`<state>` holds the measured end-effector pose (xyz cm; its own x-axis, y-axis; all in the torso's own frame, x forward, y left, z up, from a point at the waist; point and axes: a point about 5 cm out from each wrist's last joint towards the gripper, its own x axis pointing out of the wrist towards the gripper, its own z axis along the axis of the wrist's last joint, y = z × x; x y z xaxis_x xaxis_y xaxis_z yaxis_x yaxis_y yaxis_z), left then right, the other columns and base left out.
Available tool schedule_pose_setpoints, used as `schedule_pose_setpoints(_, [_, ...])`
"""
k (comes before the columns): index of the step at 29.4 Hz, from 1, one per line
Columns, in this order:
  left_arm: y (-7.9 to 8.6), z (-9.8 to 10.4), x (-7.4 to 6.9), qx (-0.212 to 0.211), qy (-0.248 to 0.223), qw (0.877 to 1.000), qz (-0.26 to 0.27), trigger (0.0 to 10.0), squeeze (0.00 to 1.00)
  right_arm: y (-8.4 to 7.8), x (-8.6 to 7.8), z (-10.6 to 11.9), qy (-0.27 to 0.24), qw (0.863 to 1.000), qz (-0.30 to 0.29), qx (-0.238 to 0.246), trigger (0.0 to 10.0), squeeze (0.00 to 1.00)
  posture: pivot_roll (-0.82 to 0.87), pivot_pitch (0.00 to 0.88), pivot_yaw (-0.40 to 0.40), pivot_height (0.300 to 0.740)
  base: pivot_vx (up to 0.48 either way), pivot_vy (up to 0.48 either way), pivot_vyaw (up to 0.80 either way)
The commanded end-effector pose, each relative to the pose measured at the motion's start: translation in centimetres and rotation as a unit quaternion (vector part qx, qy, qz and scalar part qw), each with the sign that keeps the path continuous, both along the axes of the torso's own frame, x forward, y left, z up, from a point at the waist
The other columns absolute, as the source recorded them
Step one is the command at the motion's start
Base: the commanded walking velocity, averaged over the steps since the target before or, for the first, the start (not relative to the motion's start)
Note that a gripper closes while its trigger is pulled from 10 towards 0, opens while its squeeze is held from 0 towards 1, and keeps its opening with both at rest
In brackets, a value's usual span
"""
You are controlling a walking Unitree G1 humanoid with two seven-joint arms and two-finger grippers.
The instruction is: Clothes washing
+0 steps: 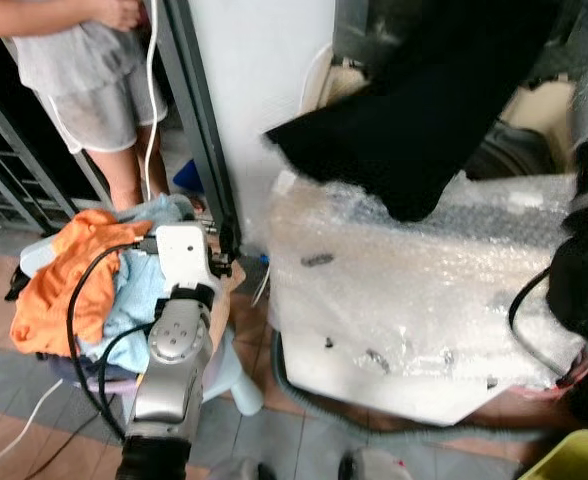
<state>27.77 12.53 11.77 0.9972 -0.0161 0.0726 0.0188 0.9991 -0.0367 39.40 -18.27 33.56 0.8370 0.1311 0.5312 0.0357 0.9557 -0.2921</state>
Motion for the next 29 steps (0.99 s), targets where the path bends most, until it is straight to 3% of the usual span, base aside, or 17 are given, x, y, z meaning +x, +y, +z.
schedule_pose_setpoints(1, [0.2,0.2,-0.2,0.005,0.000,1.000,0.005,10.0,0.00,0.0,-0.6,-4.2,0.050,0.999,0.011,0.012,10.0,0.00,-0.09,0.000,0.071,0.740,0.000,0.000,0.00])
schedule_pose_setpoints(3, [0.3,0.2,-0.3,0.007,0.000,1.000,0.003,10.0,0.00,0.0,-0.9,-5.3,0.061,0.998,0.012,0.018,10.0,0.00,-0.09,0.000,0.073,0.740,0.000,0.000,0.00])
schedule_pose_setpoints(4, [0.4,0.2,-0.3,0.009,0.001,1.000,0.003,10.0,0.00,-0.1,-1.7,-6.5,0.073,0.997,0.013,0.025,10.0,1.00,-0.09,0.000,0.079,0.740,0.000,0.000,0.00])
schedule_pose_setpoints(5, [0.4,0.2,-0.3,0.009,0.001,1.000,0.003,10.0,0.00,-0.1,-1.7,-6.5,0.073,0.997,0.013,0.025,10.0,1.00,-0.09,0.000,0.079,0.740,0.000,0.000,0.00])
schedule_pose_setpoints(7, [0.6,0.0,-0.3,0.014,0.006,1.000,0.001,10.0,0.00,0.0,-3.6,-8.7,0.081,0.996,0.017,0.020,10.0,1.00,-0.09,0.000,0.084,0.740,0.000,0.000,0.00])
schedule_pose_setpoints(13, [0.6,-0.3,-0.5,0.016,0.014,1.000,0.002,10.0,0.00,1.3,-6.3,-10.7,0.089,0.995,0.050,0.021,10.0,1.00,-0.10,0.000,0.090,0.740,0.000,0.000,0.00])
schedule_pose_setpoints(18, [0.2,-0.1,-0.5,0.008,0.017,1.000,0.009,10.0,0.00,4.5,-9.0,-12.7,0.125,0.987,0.098,0.027,10.0,1.00,-0.09,0.000,0.089,0.740,0.000,0.000,0.00])
schedule_pose_setpoints(24, [0.8,-0.1,-0.8,0.007,0.022,1.000,0.017,10.0,0.00,5.3,-10.2,-13.7,0.149,0.982,0.110,0.043,10.0,1.00,-0.08,0.000,0.089,0.740,0.000,0.000,0.00])
schedule_pose_setpoints(29, [0.8,-0.1,-1.0,0.006,0.025,1.000,0.013,10.0,0.00,5.4,-11.1,-14.3,0.162,0.979,0.115,0.038,10.0,1.00,-0.08,0.000,0.089,0.740,0.000,0.451,0.00])
